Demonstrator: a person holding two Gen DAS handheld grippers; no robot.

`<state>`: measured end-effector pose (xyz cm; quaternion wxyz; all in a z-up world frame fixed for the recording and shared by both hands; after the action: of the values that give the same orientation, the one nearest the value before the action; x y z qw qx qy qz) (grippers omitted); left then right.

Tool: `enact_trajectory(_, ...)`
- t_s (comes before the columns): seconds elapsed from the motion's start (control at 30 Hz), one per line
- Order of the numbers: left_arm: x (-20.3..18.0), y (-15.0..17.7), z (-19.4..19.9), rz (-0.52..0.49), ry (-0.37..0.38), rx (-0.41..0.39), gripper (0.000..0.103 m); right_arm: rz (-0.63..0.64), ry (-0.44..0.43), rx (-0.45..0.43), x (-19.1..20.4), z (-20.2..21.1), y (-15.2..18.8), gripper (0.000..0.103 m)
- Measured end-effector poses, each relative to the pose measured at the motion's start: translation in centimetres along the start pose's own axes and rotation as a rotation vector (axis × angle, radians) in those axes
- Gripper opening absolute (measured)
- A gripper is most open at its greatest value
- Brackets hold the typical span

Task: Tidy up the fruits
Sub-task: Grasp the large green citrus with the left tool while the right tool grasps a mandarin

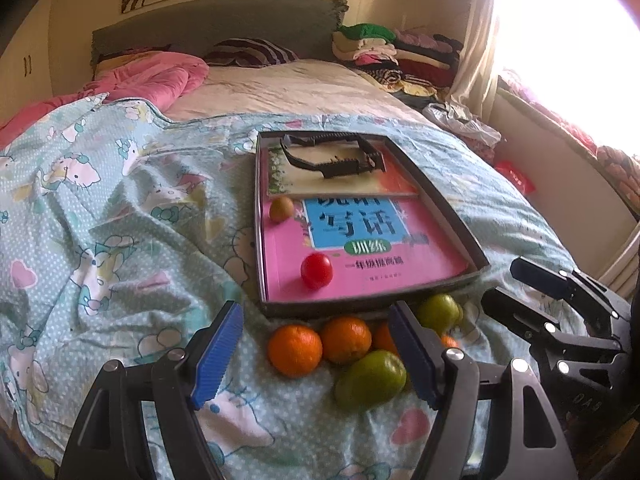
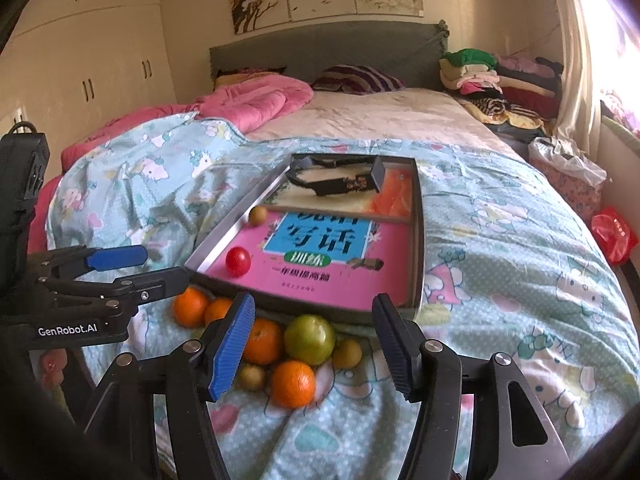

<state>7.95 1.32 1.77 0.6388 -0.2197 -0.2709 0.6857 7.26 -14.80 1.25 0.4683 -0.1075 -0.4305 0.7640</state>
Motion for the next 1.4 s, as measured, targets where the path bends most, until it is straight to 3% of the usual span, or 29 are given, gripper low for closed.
enact_trajectory(0.4, -0.8, 2.8, 0.6, -0.064, 0.039, 0.025, 0.074, 0.026, -0.003, 0.08, 1.1, -0.6, 3.4, 0.063)
enact_trajectory(1.03, -2.6, 5.4, -1.1, -0.147, 0.085, 0.078, 0.074, -0.024, -0.033, 0.148, 0.2, -3.0, 5.5, 0.062)
enact_trajectory(1.2, -3.1, 5.8, -1.8, -0.152, 0.098, 0.09, 0.074, -0.044, -0.049, 0.169, -0.3, -4.3, 5.7, 0.041)
enact_trajectory(1.4, -3.2, 5.7, -2.6, -0.143, 0.09, 0.094, 0.072, -0.017, -0.066, 0.194, -0.1, -5.9, 6.2, 0.034)
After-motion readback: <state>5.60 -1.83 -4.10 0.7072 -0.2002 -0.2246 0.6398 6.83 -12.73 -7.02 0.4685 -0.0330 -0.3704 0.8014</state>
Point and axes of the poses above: each gripper's, at about its wrist camera, not at the fingertips, and z roughly against the way its jaws point, x to its left, y to its underside, the point moved 3 cm from there along -z, roughly the way its jaws point, and after that the axes turned 12 degrees about -y, right-handed, at the moved point
